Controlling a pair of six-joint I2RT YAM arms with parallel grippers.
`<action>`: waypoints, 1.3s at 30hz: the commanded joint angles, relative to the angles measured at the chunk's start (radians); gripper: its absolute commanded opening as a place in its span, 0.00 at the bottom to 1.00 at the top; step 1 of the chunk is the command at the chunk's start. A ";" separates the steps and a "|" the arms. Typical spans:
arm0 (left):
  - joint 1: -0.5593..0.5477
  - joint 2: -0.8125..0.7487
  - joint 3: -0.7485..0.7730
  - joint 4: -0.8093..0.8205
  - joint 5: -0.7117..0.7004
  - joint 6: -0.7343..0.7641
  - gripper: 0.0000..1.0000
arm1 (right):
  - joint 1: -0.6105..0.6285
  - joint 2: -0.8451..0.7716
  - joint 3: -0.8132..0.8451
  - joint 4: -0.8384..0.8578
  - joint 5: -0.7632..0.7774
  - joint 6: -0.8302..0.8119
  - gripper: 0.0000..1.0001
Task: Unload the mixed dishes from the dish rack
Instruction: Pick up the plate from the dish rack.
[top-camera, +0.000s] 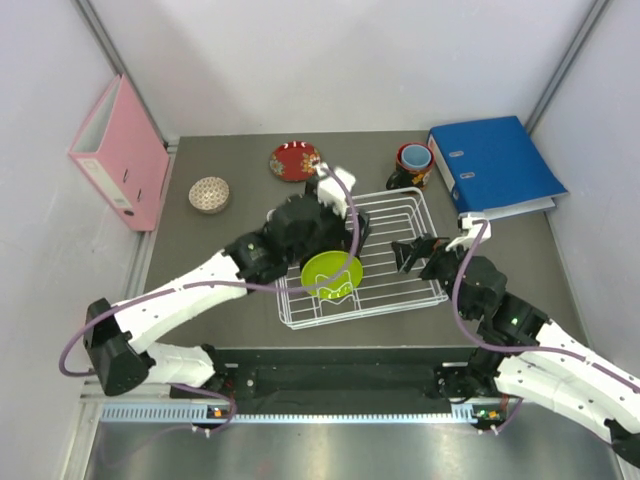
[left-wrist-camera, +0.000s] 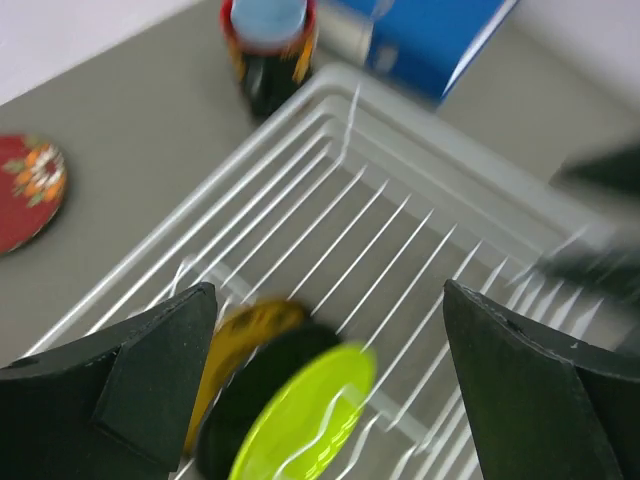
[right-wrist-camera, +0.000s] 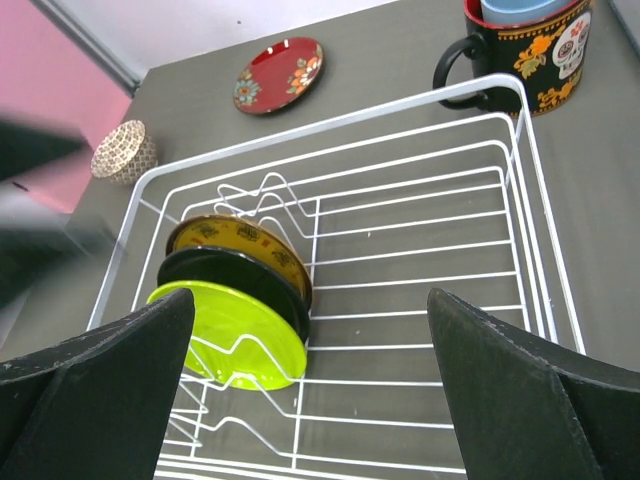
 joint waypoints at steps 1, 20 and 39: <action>-0.079 -0.096 -0.156 -0.025 -0.228 0.253 0.99 | 0.008 -0.009 0.076 0.001 0.037 -0.033 1.00; -0.115 -0.345 -0.397 -0.112 -0.152 0.481 0.81 | 0.008 -0.006 0.021 0.024 0.008 0.007 1.00; -0.051 -0.258 -0.548 0.084 -0.054 0.549 0.79 | 0.008 0.014 -0.041 0.072 -0.035 0.022 1.00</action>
